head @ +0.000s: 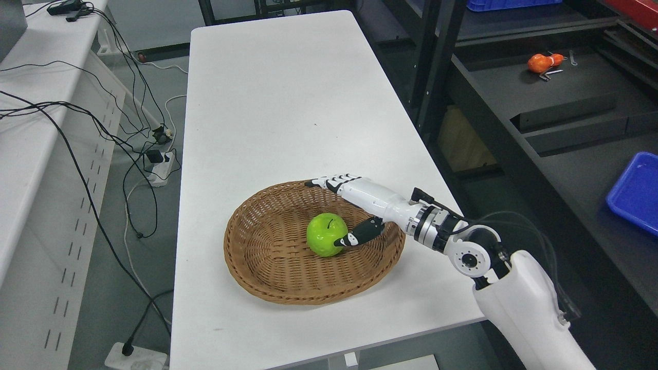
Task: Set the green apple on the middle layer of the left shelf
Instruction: 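Close the right hand around the green apple in the basket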
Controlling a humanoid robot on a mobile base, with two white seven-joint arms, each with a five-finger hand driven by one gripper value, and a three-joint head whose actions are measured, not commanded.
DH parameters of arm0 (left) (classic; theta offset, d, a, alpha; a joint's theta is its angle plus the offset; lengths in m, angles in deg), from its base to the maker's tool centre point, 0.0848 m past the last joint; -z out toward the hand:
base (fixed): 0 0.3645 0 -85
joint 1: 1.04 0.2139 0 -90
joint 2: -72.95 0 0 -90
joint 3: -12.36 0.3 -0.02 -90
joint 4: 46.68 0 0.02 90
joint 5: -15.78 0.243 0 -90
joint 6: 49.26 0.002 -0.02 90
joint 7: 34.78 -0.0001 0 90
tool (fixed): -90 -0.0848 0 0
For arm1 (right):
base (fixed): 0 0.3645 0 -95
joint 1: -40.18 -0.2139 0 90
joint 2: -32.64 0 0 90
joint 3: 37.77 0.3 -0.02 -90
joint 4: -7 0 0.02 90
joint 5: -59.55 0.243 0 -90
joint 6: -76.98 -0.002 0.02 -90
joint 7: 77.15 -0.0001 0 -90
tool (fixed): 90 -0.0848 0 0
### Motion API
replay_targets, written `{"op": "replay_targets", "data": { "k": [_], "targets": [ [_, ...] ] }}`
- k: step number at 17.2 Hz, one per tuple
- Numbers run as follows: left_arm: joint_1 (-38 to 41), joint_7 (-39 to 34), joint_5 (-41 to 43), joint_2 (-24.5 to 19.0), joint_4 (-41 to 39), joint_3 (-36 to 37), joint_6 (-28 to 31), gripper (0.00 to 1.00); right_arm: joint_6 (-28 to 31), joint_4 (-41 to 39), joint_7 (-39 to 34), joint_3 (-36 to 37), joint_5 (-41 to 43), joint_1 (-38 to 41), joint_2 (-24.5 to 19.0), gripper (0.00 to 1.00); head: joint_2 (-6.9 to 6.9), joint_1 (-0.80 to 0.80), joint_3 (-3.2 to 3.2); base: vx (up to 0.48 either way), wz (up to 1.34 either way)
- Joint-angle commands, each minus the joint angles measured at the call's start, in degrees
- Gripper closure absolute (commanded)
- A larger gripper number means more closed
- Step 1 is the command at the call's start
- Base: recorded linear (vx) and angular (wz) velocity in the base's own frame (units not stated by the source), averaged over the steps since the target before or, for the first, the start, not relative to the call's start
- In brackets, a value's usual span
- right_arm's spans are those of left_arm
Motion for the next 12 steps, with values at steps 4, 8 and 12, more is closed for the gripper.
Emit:
{"op": "replay_targets", "data": {
  "k": [4, 8, 12],
  "targets": [
    [0.01, 0.05, 0.01, -1.0, 0.0, 0.0, 0.02, 0.0, -1.97, 3.06, -2.47, -7.6, -1.14, 0.92, 5.21, 0.01, 0.0, 0.0, 0.0, 0.057, -0.04],
    [0.01, 0.05, 0.01, -1.0, 0.0, 0.0, 0.02, 0.0, -3.64, 2.97, -1.42, -7.51, -0.96, -0.22, 4.15, 0.03, 0.0, 0.0, 0.0, 0.023, -0.01],
    [0.01, 0.05, 0.01, -1.0, 0.0, 0.0, -0.07, 0.0, -4.96, 2.97, -1.15, -6.72, -0.34, 0.47, 4.15, 0.44, 0.0, 0.0, 0.0, 0.003, 0.0]
  ]
}}
